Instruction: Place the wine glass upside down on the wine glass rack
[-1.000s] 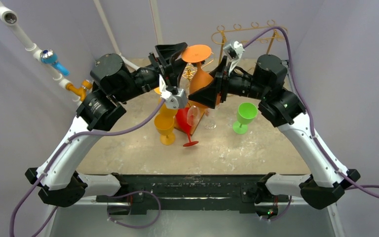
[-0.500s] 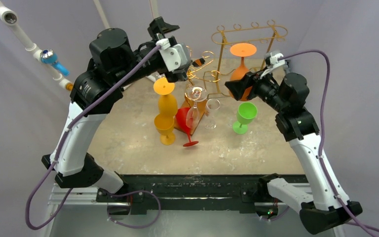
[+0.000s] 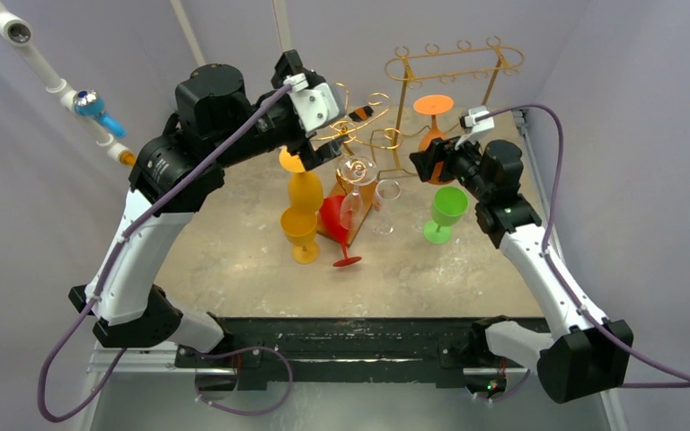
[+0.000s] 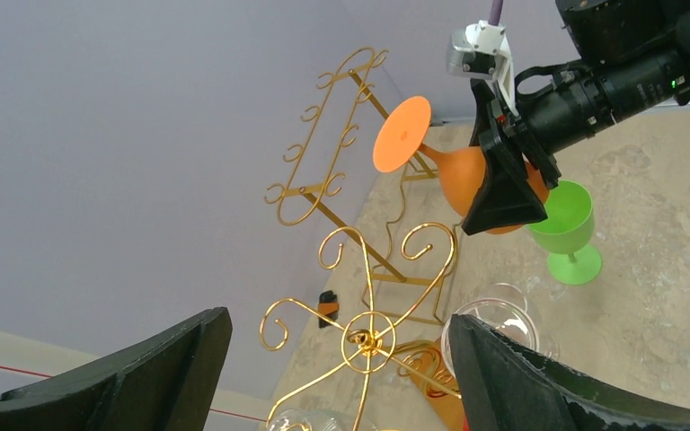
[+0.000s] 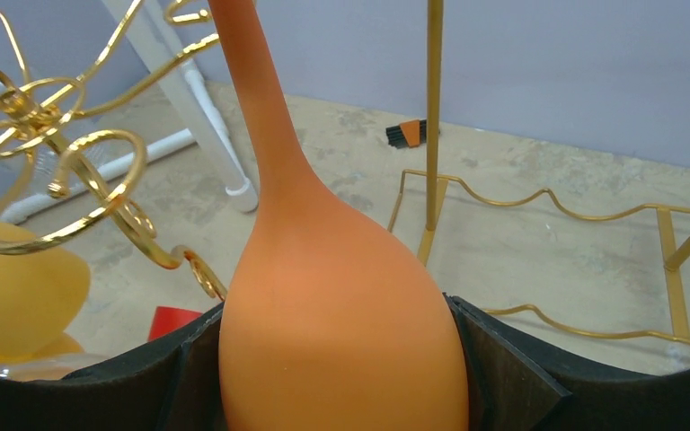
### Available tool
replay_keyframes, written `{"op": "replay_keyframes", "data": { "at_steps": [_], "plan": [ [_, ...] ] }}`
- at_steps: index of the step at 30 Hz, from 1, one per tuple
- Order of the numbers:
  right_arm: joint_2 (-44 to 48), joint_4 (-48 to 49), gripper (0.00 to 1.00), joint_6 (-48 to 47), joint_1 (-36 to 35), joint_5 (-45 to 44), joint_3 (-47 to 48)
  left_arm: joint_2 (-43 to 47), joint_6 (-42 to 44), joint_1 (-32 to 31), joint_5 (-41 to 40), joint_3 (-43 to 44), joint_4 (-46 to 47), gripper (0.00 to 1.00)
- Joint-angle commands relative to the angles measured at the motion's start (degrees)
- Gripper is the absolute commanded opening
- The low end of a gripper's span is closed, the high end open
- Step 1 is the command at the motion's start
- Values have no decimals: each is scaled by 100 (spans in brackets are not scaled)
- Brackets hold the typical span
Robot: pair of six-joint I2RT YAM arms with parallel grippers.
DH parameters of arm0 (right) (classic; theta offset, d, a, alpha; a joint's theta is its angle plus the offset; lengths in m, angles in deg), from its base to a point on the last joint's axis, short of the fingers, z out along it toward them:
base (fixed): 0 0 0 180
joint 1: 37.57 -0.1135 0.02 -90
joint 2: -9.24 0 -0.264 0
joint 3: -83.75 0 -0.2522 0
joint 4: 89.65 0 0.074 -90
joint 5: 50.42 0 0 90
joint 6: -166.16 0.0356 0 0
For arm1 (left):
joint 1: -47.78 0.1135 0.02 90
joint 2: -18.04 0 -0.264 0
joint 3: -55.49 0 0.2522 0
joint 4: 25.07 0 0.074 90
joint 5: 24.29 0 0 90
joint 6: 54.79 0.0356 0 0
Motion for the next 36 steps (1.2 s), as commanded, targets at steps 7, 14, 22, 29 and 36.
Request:
{"op": "replay_keyframes", "data": {
  "at_steps": [7, 14, 22, 29, 36],
  "plan": [
    [-919, 1592, 34, -346, 16, 286, -3, 166, -1056, -13, -1402, -312, -360, 100],
    [-1340, 1805, 32, -679, 5, 440, 137, 217, -979, -13, -1537, -508, -221, 100],
    [-1542, 2126, 31, -1099, -285, 601, 82, 232, -967, -14, -1650, -724, -48, 100],
    [-1711, 2086, 31, -1368, -501, 470, 128, 166, -994, -16, -1714, -643, -43, 100],
    [-1501, 2974, 28, -1399, -513, 782, -465, 62, -969, -13, -2021, -668, -82, 100]
  ]
}}
